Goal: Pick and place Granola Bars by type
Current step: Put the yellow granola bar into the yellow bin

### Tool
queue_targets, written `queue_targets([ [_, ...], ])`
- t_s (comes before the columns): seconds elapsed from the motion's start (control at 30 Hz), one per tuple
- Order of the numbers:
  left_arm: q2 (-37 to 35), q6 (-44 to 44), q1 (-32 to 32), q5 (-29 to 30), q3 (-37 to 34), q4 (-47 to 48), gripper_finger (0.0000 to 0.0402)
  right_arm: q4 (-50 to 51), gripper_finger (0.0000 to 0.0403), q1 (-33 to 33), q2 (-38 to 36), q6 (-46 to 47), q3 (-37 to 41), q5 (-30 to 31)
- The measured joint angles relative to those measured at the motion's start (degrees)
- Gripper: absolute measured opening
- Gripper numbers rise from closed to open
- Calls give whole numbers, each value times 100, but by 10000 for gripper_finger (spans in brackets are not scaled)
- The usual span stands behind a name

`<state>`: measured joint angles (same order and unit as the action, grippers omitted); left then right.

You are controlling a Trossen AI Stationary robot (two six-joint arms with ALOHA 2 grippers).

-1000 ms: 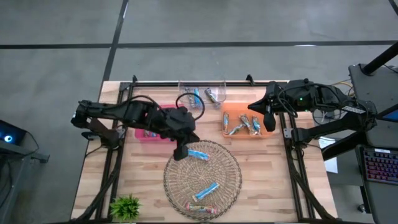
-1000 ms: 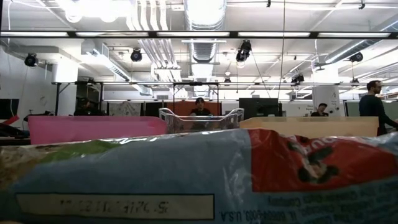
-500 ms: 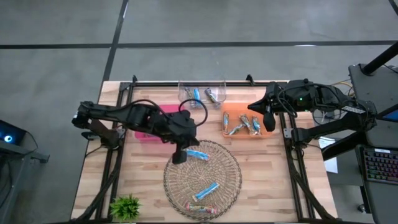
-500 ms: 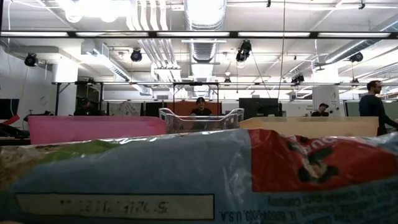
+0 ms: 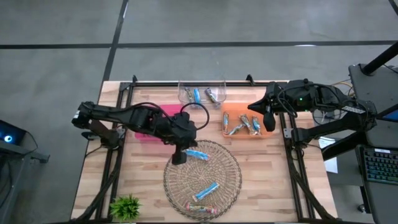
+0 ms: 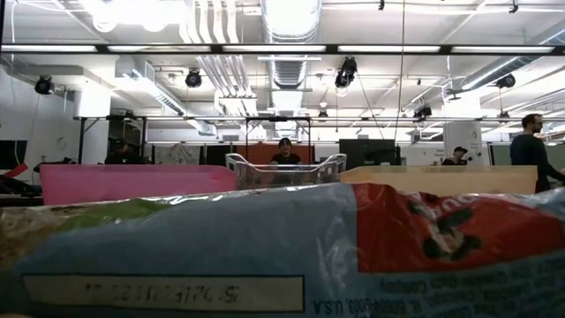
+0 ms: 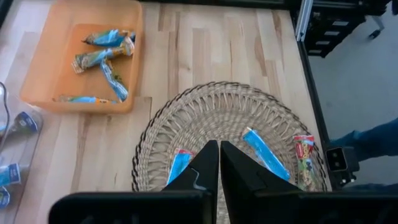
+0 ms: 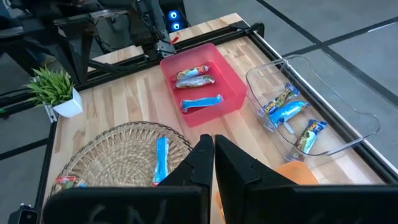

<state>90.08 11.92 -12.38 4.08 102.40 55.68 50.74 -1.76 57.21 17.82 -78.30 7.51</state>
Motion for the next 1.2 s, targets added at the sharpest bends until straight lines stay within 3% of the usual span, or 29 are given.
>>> queue_targets([
  [0.47,-13,17,37,15,-165,13,0,-59,8,344,397,-13,0,-757],
  [0.8,-45,-49,72,655,-160,375,0,-553,8,1366,1047,-192,0,-774],
  [1.2,-322,-165,103,743,-156,533,0,-1845,8,2555,1418,-303,0,-772],
])
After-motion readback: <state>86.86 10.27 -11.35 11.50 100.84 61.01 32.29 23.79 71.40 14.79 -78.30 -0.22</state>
